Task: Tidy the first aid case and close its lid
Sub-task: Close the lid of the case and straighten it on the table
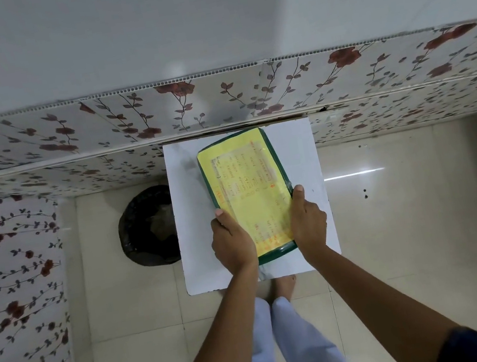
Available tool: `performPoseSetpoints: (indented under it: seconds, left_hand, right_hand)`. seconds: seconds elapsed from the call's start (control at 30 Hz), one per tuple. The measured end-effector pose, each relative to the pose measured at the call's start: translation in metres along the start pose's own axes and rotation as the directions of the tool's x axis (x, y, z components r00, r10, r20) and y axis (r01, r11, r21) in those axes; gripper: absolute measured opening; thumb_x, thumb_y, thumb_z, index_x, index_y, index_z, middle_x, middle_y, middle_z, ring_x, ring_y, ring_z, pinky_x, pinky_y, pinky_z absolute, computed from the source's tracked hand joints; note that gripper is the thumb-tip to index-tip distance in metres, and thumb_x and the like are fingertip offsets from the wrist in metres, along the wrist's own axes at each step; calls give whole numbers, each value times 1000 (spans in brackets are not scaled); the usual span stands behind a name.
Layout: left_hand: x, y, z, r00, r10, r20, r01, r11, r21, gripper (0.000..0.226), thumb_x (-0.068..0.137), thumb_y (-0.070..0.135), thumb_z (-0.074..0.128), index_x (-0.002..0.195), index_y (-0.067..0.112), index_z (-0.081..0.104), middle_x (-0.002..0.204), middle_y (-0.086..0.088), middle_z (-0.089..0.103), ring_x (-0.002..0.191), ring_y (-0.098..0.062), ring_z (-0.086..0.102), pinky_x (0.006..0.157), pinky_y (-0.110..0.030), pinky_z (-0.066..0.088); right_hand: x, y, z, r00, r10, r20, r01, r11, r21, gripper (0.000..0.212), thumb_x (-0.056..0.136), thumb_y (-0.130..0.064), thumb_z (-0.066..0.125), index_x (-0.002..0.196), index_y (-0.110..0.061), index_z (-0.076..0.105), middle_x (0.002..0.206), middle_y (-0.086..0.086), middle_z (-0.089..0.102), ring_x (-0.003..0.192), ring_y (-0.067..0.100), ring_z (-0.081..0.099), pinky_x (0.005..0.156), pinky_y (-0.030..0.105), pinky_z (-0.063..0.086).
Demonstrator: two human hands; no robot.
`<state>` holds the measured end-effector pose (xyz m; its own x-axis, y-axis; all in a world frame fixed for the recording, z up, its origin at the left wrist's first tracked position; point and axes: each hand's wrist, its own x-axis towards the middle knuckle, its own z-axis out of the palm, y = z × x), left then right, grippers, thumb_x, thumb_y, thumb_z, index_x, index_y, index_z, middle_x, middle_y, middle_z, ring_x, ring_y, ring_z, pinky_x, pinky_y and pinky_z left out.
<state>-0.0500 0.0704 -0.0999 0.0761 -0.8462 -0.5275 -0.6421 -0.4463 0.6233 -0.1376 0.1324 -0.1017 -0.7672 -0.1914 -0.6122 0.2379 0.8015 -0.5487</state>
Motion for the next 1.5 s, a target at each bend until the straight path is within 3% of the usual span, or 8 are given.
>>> performPoseSetpoints:
  seconds: [0.2, 0.57, 0.83, 0.97, 1.13, 1.23, 1.33, 1.5]
  left_hand:
    - [-2, 0, 1, 999, 32, -41, -29, 998, 56, 48, 97, 41, 21, 97, 9, 57, 83, 2, 57, 64, -15, 52, 51, -18, 36]
    - [-3, 1, -1, 997, 62, -52, -58, 996, 74, 51, 97, 41, 24, 91, 9, 63, 78, 1, 61, 59, -13, 55, 53, -17, 40]
    - [6, -10, -2, 988, 133, -78, -129, 990, 55, 50, 98, 35, 29, 85, 4, 66, 80, -13, 69, 62, -24, 56, 57, -28, 42]
    - [0, -8, -6, 990, 135, -45, -133, 991, 33, 51, 98, 37, 25, 91, 5, 65, 88, -13, 69, 66, -20, 53, 53, -22, 35]
    - [1, -8, -18, 986, 136, 95, -139, 990, 32, 53, 98, 42, 20, 108, 11, 62, 107, -14, 67, 80, -20, 52, 71, -29, 40]
    - [4, -6, -26, 969, 51, 240, -70, 995, 69, 59, 95, 51, 15, 120, 17, 56, 119, -10, 63, 100, -27, 57, 86, -37, 47]
    - [8, -2, -32, 914, -51, 401, 31, 998, 56, 59, 91, 59, 18, 126, 25, 52, 125, -2, 59, 113, -29, 56, 97, -43, 48]
    - [9, 0, -39, 931, 57, 360, -99, 990, 100, 56, 95, 52, 19, 118, 19, 56, 119, -10, 63, 105, -29, 58, 88, -39, 49]
  right_hand:
    - [1, 2, 0, 998, -45, -43, 42, 997, -63, 62, 97, -49, 16, 60, -17, 53, 56, 1, 52, 63, 25, 59, 67, 37, 52]
    - [1, 2, -1, 994, -104, -42, 98, 988, -120, 63, 98, -45, 18, 52, -14, 48, 49, 1, 46, 52, 22, 53, 58, 31, 45]
    - [1, 2, -1, 982, -172, -72, 159, 974, -159, 62, 99, -41, 19, 46, -17, 38, 46, 0, 42, 49, 19, 45, 57, 29, 38]
    - [-1, 4, -2, 977, -205, -54, 191, 963, -191, 59, 100, -40, 16, 64, -10, 53, 57, 3, 53, 58, 23, 51, 59, 28, 36]
    - [-1, 5, -5, 957, -290, -9, 280, 934, -222, 58, 99, -39, 11, 93, -7, 59, 79, 12, 65, 73, 32, 62, 68, 37, 48]
    - [-1, 6, -12, 971, -223, 85, 236, 950, -205, 59, 98, -44, 9, 91, -11, 57, 71, 7, 57, 71, 28, 60, 65, 34, 47]
    - [-4, 7, -18, 972, -112, 205, 149, 973, -178, 61, 96, -51, 6, 97, -12, 53, 82, 11, 59, 80, 30, 64, 69, 39, 57]
    - [-16, 9, -18, 961, -23, 275, 48, 995, -85, 56, 95, -54, 11, 102, -15, 51, 100, 17, 63, 89, 35, 67, 65, 39, 61]
